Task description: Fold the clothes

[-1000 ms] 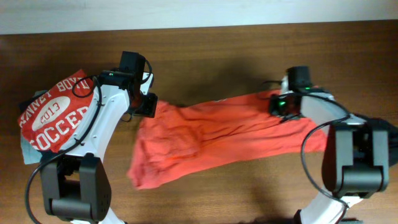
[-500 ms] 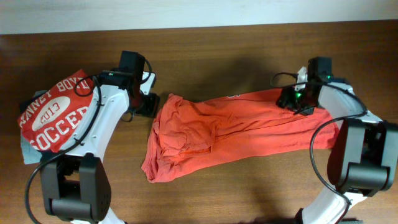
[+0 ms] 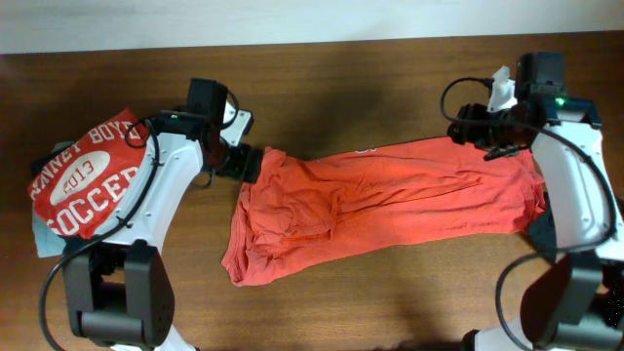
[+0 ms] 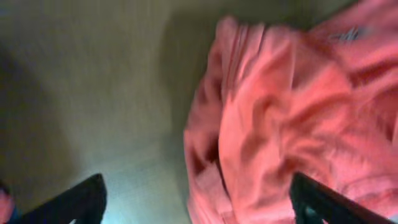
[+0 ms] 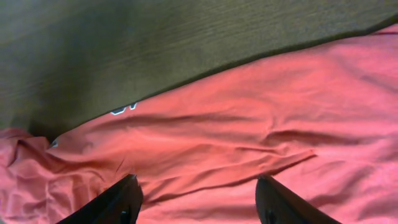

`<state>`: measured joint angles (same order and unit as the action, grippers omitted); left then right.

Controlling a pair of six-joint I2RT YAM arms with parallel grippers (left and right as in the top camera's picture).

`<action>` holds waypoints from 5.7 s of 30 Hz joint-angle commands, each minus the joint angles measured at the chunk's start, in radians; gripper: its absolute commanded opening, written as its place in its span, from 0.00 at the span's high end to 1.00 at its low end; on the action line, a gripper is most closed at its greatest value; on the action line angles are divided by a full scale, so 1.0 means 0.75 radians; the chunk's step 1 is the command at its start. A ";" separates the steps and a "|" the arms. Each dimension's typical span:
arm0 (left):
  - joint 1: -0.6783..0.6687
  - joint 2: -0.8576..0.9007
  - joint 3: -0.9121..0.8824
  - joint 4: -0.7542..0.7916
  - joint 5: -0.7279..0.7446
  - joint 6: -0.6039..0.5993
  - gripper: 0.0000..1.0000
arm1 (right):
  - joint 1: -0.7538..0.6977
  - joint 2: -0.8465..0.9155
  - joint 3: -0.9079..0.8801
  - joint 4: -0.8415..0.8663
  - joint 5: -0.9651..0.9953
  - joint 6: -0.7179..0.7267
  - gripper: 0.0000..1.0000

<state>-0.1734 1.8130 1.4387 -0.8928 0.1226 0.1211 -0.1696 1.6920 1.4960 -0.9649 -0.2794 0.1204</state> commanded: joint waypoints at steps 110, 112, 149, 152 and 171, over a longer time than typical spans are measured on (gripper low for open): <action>0.178 0.232 0.168 -0.070 -0.184 -0.101 0.54 | -0.100 0.608 0.005 0.063 0.154 0.069 0.76; 0.173 0.204 0.169 -0.089 -0.129 -0.101 0.53 | -0.107 0.586 0.036 0.025 0.079 0.047 0.70; -0.063 0.271 -0.284 0.586 -0.234 -0.038 0.98 | -0.185 0.091 0.206 -0.161 0.027 0.036 0.41; -0.016 0.291 -0.237 0.643 -0.229 -0.037 0.97 | -0.185 0.091 0.206 -0.178 0.027 0.036 0.41; 0.006 0.290 0.674 -0.052 -0.245 0.011 0.34 | -0.296 0.287 0.192 -0.191 0.133 -0.087 0.12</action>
<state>-0.1677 2.0274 1.8416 -0.8688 -0.0471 0.1226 -0.3309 1.8336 1.6474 -1.1042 -0.2115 0.1020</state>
